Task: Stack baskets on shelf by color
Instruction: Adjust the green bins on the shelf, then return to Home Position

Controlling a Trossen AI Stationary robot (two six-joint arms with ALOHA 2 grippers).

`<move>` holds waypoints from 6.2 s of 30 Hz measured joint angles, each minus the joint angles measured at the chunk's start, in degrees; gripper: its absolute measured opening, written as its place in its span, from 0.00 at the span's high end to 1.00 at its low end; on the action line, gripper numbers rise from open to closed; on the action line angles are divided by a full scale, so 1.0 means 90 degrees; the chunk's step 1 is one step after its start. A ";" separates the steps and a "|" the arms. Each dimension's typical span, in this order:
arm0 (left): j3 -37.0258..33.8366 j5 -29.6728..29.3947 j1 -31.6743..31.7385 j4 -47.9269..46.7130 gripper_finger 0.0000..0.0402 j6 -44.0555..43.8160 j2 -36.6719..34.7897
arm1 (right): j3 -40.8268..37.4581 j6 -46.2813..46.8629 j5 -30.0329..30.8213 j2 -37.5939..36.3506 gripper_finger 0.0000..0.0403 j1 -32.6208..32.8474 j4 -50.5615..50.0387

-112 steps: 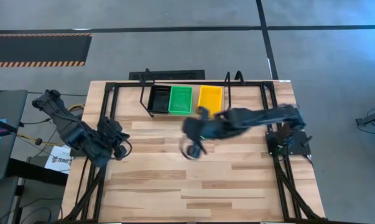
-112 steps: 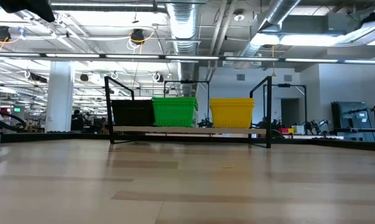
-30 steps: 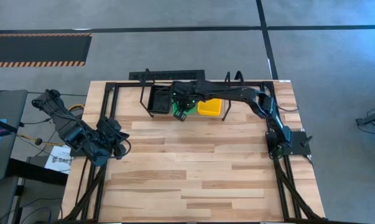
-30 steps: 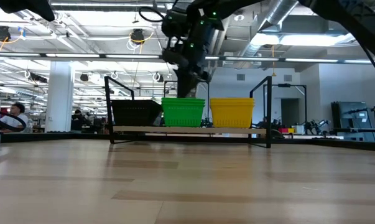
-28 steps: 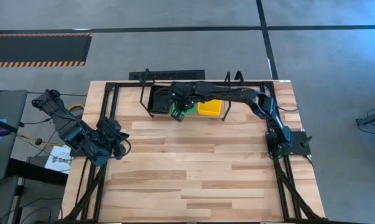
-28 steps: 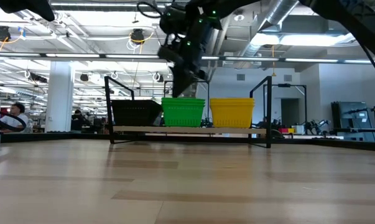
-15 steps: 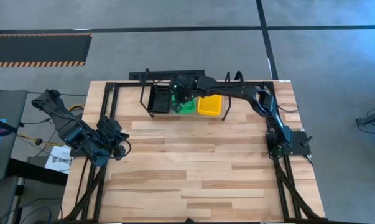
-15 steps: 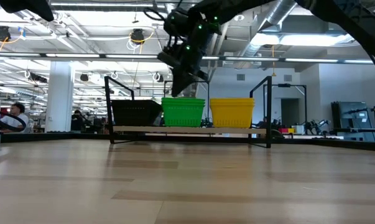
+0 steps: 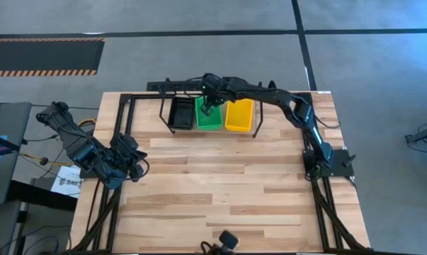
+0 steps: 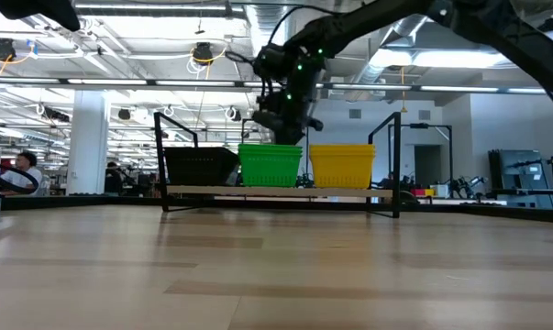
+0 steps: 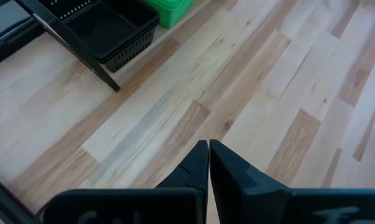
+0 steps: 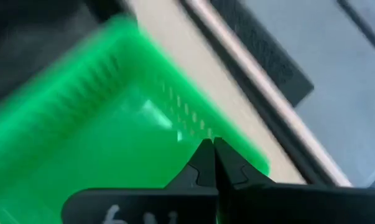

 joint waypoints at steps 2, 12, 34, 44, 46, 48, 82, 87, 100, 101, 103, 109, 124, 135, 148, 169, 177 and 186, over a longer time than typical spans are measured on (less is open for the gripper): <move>0.0000 -0.0025 0.0001 -0.0001 1.00 -0.0093 0.0000 | -0.0027 -0.0090 -0.0001 0.0090 1.00 -0.0043 -0.0134; 0.0002 -0.0211 0.0001 -0.0002 1.00 -0.0502 0.0019 | -0.0019 -0.0543 -0.0025 0.0577 1.00 -0.0052 -0.0302; -0.0032 -0.0378 0.0001 -0.0017 1.00 -0.0683 0.0058 | 0.0968 -0.0868 -0.2728 0.0495 1.00 0.0303 0.0327; -0.0034 -0.0379 0.0001 -0.0025 1.00 -0.0598 0.0058 | 0.0974 -0.0890 -0.2713 0.0495 1.00 0.0380 0.0843; -0.0034 -0.0379 0.0001 -0.0027 1.00 -0.0577 0.0058 | 0.0974 -0.0890 -0.2671 0.0495 1.00 0.0365 0.0868; -0.0034 -0.0379 0.0001 -0.0024 1.00 -0.0579 0.0058 | 0.0974 -0.0936 -0.2353 0.0495 1.00 0.0326 0.0714; -0.0034 -0.0344 0.0001 -0.0022 1.00 -0.0387 0.0058 | 0.0971 0.0798 -0.0993 0.0495 1.00 0.1179 -0.0588; -0.0034 -0.0306 0.0001 -0.0019 1.00 -0.0228 0.0058 | 0.0971 0.0907 -0.1014 0.0495 1.00 0.1216 -0.0226; -0.0034 -0.0155 0.0001 -0.0019 1.00 -0.0210 0.0056 | 0.0971 0.0905 -0.0854 0.0495 1.00 0.0533 -0.0691; -0.0034 -0.0155 0.0001 -0.0019 1.00 -0.0210 0.0056 | 0.0971 0.0905 -0.0867 0.0495 1.00 0.0488 -0.0732; -0.0034 -0.0155 -0.0001 -0.0019 1.00 -0.0210 0.0056 | 0.0971 0.0903 -0.0884 0.0495 1.00 0.0415 -0.0751; -0.0034 -0.0155 0.0000 -0.0018 1.00 -0.0218 0.0056 | 0.0971 0.0768 -0.0873 0.0510 1.00 0.0317 -0.0719; -0.0036 -0.0155 0.0000 0.0005 1.00 -0.0310 0.0053 | 0.0855 0.0313 -0.0492 0.0595 1.00 -0.0188 -0.1396; -0.0036 -0.0197 -0.0001 0.0002 1.00 -0.0312 0.0053 | 0.0855 0.0135 -0.0349 0.0595 1.00 -0.0100 -0.1461; -0.0036 -0.0206 0.0001 0.0002 1.00 -0.0311 0.0053 | 0.0855 0.0266 -0.0444 0.0595 1.00 0.0776 -0.1379; -0.0152 0.0236 -0.0111 0.0069 1.00 0.0938 -0.0079 | 0.1875 0.0141 0.0293 -0.0877 1.00 0.1639 -0.2488; -0.2172 0.0884 -0.0302 0.2252 1.00 0.1143 -0.1562 | 0.1875 0.0416 0.0727 -0.2876 1.00 0.2560 -0.3317; -0.3869 0.0963 -0.0295 0.5276 1.00 0.2905 -0.3253 | 0.1875 0.0854 0.2315 -0.4222 1.00 0.4940 -0.3178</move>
